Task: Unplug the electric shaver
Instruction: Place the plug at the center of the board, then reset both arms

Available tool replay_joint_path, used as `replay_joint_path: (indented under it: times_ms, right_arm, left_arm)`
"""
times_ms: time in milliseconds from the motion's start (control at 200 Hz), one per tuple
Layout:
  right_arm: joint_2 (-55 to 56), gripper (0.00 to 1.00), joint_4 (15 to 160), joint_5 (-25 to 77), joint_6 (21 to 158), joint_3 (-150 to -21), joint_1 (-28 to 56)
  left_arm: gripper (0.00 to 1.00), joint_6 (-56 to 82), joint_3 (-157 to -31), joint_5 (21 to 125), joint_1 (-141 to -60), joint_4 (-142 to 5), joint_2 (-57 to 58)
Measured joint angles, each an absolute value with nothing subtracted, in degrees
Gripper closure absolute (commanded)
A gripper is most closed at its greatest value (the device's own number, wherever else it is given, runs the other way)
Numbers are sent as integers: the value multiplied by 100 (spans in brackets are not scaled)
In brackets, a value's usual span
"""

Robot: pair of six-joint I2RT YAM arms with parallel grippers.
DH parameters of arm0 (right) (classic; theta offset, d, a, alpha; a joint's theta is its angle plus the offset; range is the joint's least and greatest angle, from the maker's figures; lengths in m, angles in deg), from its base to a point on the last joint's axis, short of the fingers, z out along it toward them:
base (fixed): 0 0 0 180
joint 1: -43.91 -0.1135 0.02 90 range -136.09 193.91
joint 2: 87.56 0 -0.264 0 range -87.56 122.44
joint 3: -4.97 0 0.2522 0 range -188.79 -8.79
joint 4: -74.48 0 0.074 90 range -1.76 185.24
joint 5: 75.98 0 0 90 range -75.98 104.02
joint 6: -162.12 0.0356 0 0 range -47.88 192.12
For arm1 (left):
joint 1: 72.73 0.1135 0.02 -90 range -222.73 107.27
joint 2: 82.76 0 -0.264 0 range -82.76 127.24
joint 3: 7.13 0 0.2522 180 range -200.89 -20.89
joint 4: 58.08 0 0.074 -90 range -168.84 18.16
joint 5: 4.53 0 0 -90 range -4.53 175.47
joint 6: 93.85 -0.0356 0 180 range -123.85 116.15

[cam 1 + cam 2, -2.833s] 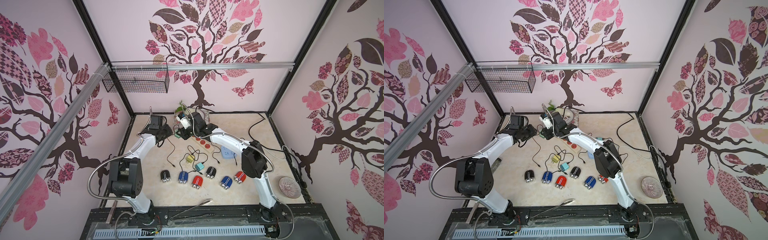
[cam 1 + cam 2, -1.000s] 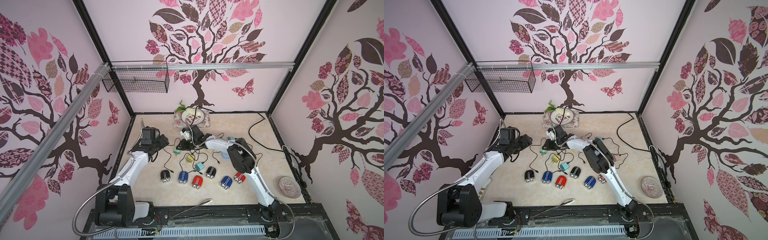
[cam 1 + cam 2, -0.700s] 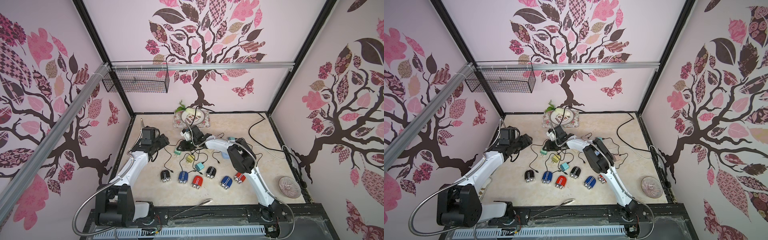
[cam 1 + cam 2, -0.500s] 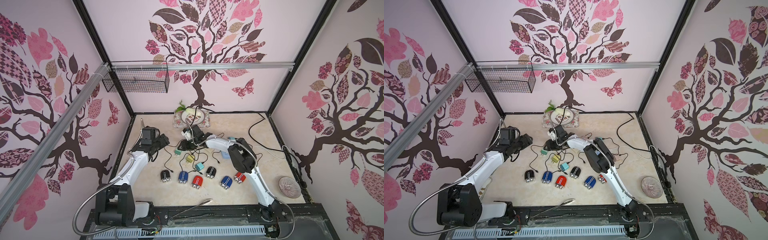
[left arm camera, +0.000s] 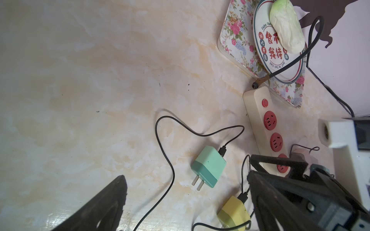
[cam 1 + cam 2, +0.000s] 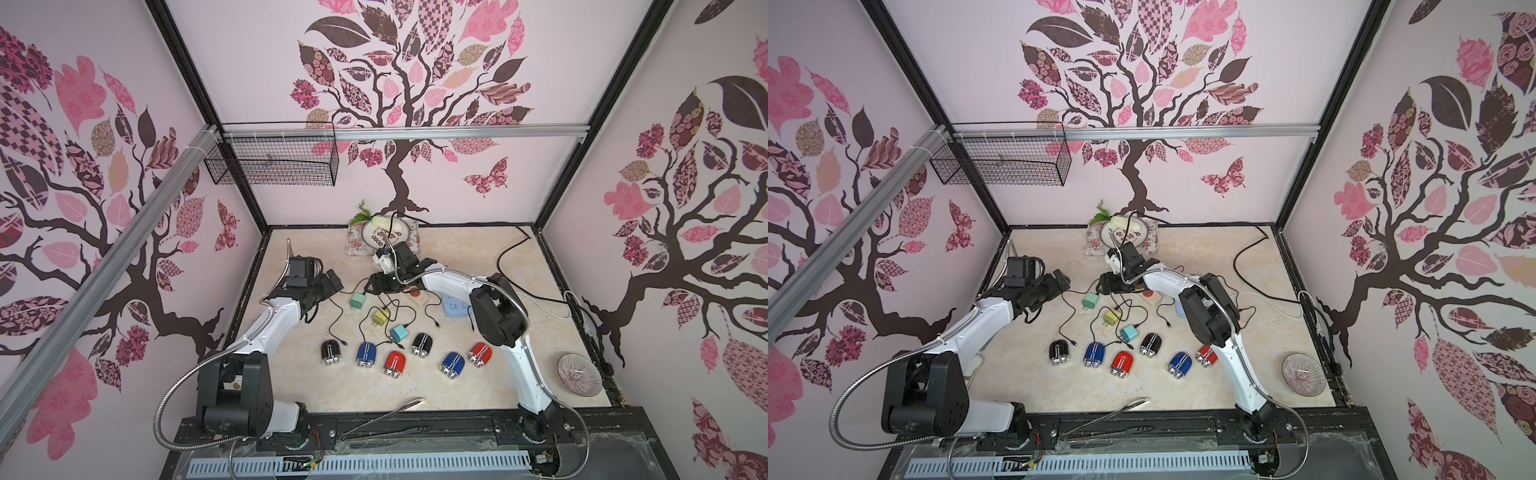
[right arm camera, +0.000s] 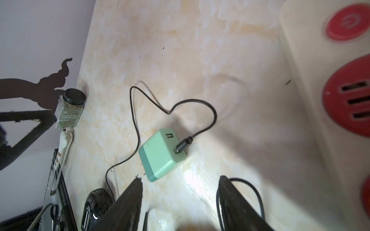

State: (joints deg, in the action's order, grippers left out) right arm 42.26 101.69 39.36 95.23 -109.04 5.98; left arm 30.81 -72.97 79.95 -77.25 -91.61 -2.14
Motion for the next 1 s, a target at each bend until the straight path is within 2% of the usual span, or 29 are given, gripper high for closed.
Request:
replay_joint_path:
  times_ms: [275, 315, 350, 425, 760, 1000]
  right_arm:
    - [3544, 21, 10053, 3698, 9398, -10248, 944]
    - [3424, 17, 9997, 3683, 9366, -10093, 1003]
    - [3328, 8, 9975, 3663, 9363, -9977, 1048]
    - [3136, 0, 9896, 3615, 9311, -9748, 1158]
    - [2174, 0, 9513, 3326, 9394, -8790, 1687]
    - [1428, 0, 9190, 3267, 9551, -7831, 2738]
  left_arm:
    - [2, 3083, -7297, 7870, -7727, -9076, 73]
    - [2, 3081, -7297, 7862, -7725, -9065, 77]
    - [2, 3076, -7297, 7844, -7727, -9045, 86]
    - [2, 3068, -7319, 7792, -7727, -9023, 149]
    - [2, 3052, -7404, 7720, -7727, -8853, 499]
    - [2, 2869, -7435, 8144, -7849, -8623, 512]
